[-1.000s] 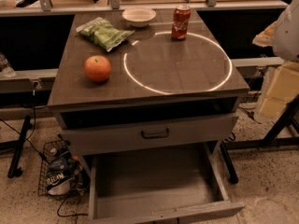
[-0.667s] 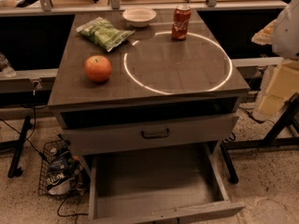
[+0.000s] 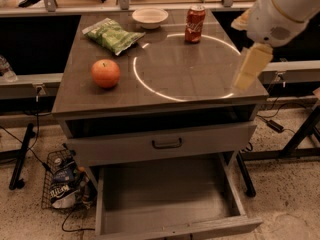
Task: Place green jalapeno chip bag into middle drawer
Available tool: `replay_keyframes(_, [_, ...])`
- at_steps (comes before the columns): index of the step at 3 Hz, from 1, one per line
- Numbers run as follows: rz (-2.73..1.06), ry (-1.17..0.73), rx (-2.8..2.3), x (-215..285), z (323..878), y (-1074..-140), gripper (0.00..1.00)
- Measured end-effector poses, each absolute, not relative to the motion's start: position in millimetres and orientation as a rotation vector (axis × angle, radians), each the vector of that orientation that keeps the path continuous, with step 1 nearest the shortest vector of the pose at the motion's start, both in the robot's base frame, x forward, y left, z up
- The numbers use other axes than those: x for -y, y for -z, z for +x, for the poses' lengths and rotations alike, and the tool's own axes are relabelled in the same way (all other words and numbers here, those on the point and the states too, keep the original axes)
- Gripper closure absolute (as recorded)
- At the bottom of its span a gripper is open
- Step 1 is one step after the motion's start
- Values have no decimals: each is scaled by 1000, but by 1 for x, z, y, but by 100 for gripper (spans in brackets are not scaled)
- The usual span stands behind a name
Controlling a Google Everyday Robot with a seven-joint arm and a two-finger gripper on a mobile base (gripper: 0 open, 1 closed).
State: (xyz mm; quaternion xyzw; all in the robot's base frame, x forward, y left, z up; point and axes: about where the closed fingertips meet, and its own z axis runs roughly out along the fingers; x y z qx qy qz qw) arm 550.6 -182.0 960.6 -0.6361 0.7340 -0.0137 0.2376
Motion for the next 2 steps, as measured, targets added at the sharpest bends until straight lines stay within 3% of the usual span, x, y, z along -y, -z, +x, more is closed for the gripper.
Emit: replay_keyframes(2, [-1711, -111, -1802, 85, 670, -961, 0])
